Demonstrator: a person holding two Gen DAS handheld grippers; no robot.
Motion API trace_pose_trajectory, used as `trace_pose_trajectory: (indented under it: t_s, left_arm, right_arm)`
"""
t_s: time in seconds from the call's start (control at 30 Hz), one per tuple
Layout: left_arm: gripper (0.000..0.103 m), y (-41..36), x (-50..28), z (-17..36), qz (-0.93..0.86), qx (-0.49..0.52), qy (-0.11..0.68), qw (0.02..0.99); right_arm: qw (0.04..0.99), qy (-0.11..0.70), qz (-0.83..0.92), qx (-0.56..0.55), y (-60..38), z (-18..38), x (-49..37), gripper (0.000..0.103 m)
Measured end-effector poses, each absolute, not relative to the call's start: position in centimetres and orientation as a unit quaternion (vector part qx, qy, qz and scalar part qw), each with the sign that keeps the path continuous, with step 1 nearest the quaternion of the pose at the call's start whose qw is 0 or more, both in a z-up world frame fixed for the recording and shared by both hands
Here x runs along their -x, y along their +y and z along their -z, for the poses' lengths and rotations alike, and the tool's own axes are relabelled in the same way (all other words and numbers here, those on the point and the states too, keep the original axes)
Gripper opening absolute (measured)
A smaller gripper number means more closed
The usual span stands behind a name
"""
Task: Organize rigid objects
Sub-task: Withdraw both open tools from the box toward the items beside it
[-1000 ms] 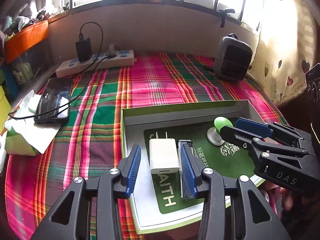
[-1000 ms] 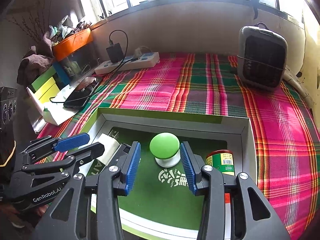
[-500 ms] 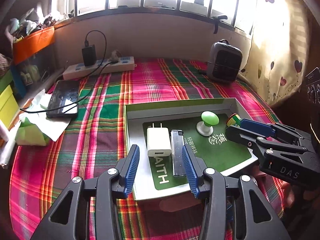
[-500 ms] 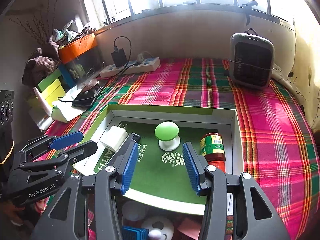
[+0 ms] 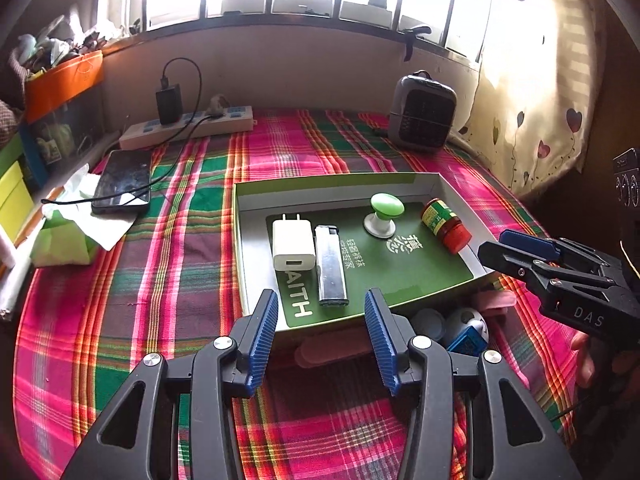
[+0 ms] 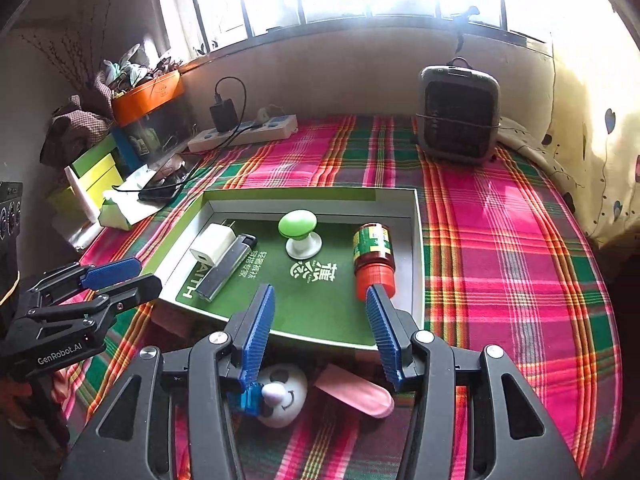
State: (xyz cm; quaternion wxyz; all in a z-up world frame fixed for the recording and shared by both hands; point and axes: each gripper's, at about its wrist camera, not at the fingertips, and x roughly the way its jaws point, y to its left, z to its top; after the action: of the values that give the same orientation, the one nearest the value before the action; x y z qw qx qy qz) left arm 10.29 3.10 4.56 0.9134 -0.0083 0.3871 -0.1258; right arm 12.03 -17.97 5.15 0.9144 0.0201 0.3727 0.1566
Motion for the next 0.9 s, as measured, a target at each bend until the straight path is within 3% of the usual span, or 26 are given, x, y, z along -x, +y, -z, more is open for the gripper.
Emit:
trace_pose_trajectory:
  t_s: [0.17,0.9]
  left_arm:
    - [0.045,3.0,-9.3,-4.1,0.140,0.026,0.396,0.907]
    - [0.045,2.2,-5.4,-2.2,0.174,0.051,0.425,0.887]
  right_arm:
    - [0.916,0.373,-0.141,-0.037,-20.0,-4.9,-10.8,0.055]
    - [0.896,0.407,-0.177,-0.007,-21.8,-1.8,-10.2,0.056]
